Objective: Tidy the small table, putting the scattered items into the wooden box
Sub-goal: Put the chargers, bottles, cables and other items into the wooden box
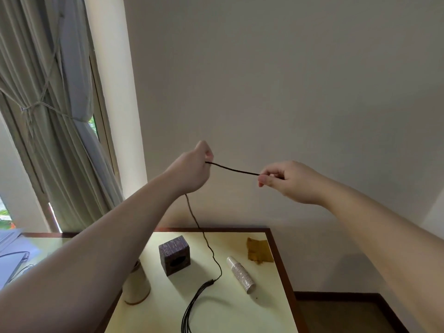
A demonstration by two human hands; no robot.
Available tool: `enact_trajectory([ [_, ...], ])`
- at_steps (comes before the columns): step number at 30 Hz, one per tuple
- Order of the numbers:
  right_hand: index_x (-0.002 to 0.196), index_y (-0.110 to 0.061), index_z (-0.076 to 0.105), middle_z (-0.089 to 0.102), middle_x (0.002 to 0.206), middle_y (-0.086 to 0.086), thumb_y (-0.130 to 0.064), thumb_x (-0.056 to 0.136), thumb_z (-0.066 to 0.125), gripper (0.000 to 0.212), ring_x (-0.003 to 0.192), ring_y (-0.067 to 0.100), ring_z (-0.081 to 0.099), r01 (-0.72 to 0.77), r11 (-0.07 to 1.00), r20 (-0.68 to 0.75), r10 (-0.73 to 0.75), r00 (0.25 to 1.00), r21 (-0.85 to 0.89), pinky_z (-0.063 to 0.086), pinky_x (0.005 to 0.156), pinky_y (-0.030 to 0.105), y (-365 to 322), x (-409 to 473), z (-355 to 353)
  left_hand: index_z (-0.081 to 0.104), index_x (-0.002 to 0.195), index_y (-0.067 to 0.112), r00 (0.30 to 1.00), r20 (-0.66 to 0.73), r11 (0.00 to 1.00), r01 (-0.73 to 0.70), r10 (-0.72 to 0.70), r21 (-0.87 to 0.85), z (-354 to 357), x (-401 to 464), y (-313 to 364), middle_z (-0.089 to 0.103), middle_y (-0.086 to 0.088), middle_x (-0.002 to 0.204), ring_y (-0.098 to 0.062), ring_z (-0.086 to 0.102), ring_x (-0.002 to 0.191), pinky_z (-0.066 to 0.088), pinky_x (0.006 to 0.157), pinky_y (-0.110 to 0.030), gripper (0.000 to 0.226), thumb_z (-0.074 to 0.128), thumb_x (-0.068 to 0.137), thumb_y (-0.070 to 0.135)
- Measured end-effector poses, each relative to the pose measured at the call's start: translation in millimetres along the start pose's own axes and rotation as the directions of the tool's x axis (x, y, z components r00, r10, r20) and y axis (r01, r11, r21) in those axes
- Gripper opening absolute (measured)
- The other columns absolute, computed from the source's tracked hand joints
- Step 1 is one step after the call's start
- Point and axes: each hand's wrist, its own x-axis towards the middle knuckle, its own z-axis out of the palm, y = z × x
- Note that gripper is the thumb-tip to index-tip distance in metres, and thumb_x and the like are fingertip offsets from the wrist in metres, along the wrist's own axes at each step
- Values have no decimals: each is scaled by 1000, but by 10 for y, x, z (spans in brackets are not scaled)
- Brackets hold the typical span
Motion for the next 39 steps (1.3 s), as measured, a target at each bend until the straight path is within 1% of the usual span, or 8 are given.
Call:
enact_trajectory([
  [9, 90, -24, 74, 48, 60, -5, -51, 106, 51, 38, 53, 11, 40, -84, 970, 63, 71, 995, 226, 38, 53, 23, -21, -33, 25, 57, 94, 30, 989, 134, 998, -56, 56, -6, 135, -109, -10, 56, 3, 72, -12, 53, 67, 40, 61, -32, 26, 55, 99, 56],
  [15, 84, -9, 70, 50, 58, 4, -46, 106, 54, 46, 48, 16, 36, -223, 866, 281, 101, 955, 448, 32, 47, 28, -228, -109, -55, 66, 92, 18, 998, 64, 989, -20, 29, -144, 1, -76, 211, 57, 4, 72, -15, 50, 63, 36, 57, -30, 24, 49, 105, 29],
  [21, 84, -8, 72, 60, 67, 9, -33, 105, 53, 38, 53, 17, 54, -135, 303, 207, -221, 953, 943, 49, 51, 29, -716, -309, -114, 61, 78, 17, 997, 79, 963, 36, -15, -267, 122, -165, 281, 54, 4, 69, -16, 48, 65, 36, 57, -29, 27, 51, 102, 23],
  [25, 112, -2, 73, 76, 111, 18, -33, 110, 41, 44, 104, 29, 75, 50, -13, -52, -160, 986, 999, 61, 87, 36, -836, -58, -169, 54, 73, 16, 995, 102, 902, 65, -24, -427, 475, -393, 434, 54, 1, 70, -14, 47, 64, 36, 62, -32, 28, 57, 100, 23],
  [28, 127, -6, 67, 73, 129, 9, -30, 113, 36, 42, 124, 19, 67, 221, 152, -227, 23, 974, 963, 48, 110, 36, -665, 232, -99, 49, 77, 20, 995, 93, 856, 65, -20, -513, 672, -655, 468, 50, 7, 69, -11, 45, 64, 39, 64, -34, 24, 58, 97, 29],
  [31, 129, -19, 69, 68, 135, -11, -30, 113, 42, 34, 114, -11, 59, 234, 586, -352, 94, 931, 776, 38, 108, 15, -397, 333, 55, 51, 85, 30, 991, 128, 913, 13, 43, -407, 781, -951, 480, 47, 4, 65, -13, 46, 59, 44, 60, -36, 11, 62, 83, 30],
  [34, 132, -28, 70, 64, 139, -17, -43, 112, 40, 39, 115, -8, 54, -14, 895, -165, 97, 981, 446, 37, 98, 16, -131, 251, 280, 51, 89, 33, 994, 94, 967, -30, 55, -254, 804, -1121, 418, 50, 7, 69, -11, 49, 67, 46, 65, -35, 23, 57, 78, 14],
  [39, 101, -8, 77, 80, 92, 5, -37, 113, 38, 50, 95, 21, 71, -187, 909, 250, 95, 964, 374, 48, 105, 43, -26, -44, 721, 56, 82, 30, 999, -39, 997, 7, -10, -71, 567, -848, 217, 51, 12, 80, -14, 47, 79, 33, 60, -20, 31, 47, 77, 0],
])
